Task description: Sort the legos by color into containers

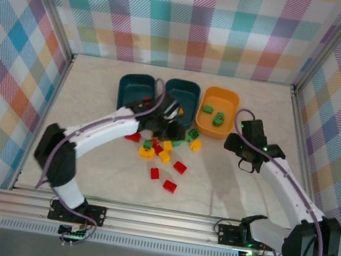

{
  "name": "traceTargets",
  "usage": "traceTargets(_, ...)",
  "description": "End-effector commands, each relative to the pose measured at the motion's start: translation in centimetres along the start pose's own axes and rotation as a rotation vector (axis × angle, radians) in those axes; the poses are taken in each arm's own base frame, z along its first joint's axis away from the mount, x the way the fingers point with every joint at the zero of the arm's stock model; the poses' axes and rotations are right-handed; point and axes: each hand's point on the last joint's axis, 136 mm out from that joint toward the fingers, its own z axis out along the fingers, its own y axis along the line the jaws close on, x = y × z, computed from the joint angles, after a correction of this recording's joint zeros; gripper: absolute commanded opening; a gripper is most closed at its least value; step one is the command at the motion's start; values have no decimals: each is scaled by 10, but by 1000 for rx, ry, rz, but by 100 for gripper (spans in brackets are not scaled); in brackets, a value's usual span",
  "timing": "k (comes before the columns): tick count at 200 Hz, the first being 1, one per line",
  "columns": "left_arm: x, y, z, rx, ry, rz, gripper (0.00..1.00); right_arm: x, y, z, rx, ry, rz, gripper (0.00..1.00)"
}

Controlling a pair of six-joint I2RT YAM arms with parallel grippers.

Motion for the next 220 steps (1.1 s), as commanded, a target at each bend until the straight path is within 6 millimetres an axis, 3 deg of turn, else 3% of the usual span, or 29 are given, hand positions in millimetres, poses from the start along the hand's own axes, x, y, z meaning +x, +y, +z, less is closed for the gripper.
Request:
traceTargets(1,-34,-18,31,-8,13,87,40,8,-3,-8,-43,-7,105,75)
traceTargets(24,-74,-39,63,-18,-2,129,40,19,-6,-14,-70,7,114,76)
traceTargets(57,-111,-49,109,-6,-19,132,42,24,-5,-23,-104,11,76,77)
traceTargets(83,-121,-44,136,24,-16,83,45,26,1,-24,-140,23,53,77)
traceTargets(105,-128,-45,145,55,-32,70,49,26,8,-22,-169,30,43,77)
traceTargets(124,-132,-49,147,77,-50,82,62,24,13,-20,-188,33,31,78)
traceTargets(146,-137,-59,137,107,-66,102,81,21,18,-18,-201,32,21,80)
traceTargets(160,-141,-69,122,129,-86,126,87,19,21,-19,-214,32,17,80)
traceTargets(200,-148,-113,49,252,-141,196,90,17,33,-19,-247,46,14,77)
traceTargets(220,-146,-115,8,232,-175,218,89,25,50,-12,-255,80,-32,76)
